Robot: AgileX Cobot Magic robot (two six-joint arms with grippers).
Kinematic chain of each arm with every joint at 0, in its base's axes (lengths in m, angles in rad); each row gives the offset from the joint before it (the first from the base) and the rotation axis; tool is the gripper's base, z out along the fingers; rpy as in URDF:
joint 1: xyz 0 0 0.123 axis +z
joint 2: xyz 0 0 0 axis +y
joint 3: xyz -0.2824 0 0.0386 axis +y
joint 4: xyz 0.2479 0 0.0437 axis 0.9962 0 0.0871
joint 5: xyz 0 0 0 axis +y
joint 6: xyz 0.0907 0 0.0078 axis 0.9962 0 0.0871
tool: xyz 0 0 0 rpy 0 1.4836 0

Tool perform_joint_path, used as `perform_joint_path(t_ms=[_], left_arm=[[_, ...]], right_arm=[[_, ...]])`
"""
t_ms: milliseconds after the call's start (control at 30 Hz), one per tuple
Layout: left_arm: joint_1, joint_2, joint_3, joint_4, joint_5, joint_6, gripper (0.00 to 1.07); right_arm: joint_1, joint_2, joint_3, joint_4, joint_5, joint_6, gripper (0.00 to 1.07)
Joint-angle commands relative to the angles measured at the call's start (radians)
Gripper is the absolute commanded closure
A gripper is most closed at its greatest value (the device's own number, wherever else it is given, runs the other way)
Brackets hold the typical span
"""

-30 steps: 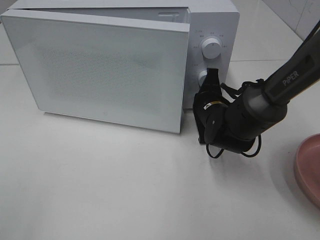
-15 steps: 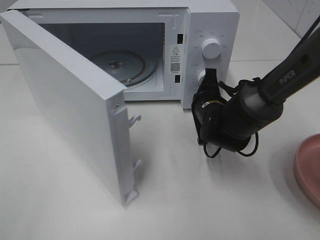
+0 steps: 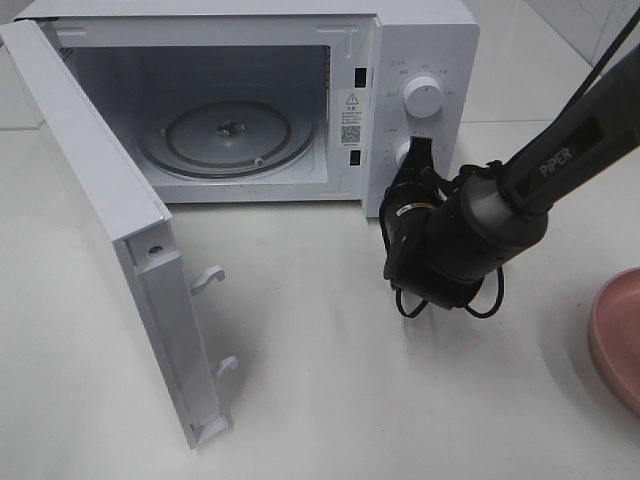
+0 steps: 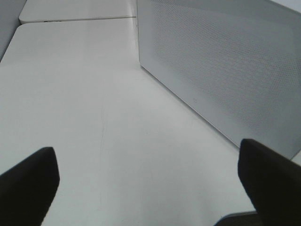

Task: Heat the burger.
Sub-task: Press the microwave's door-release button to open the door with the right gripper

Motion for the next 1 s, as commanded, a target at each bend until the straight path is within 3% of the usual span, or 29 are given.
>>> perform_joint_path(t_ms=[33, 1000], left_arm=[[-0.004, -0.025, 0.002, -0.001, -0.017, -0.001, 0.10], [-0.004, -0.025, 0.002, -0.001, -0.017, -0.001, 0.10]], right_arm=[[0.001, 0.011, -0.050, -0.076, -0.084, -0.011, 1.07], [0.012, -0.086, 0.125, -0.172, -0.002, -0.021, 1.07]])
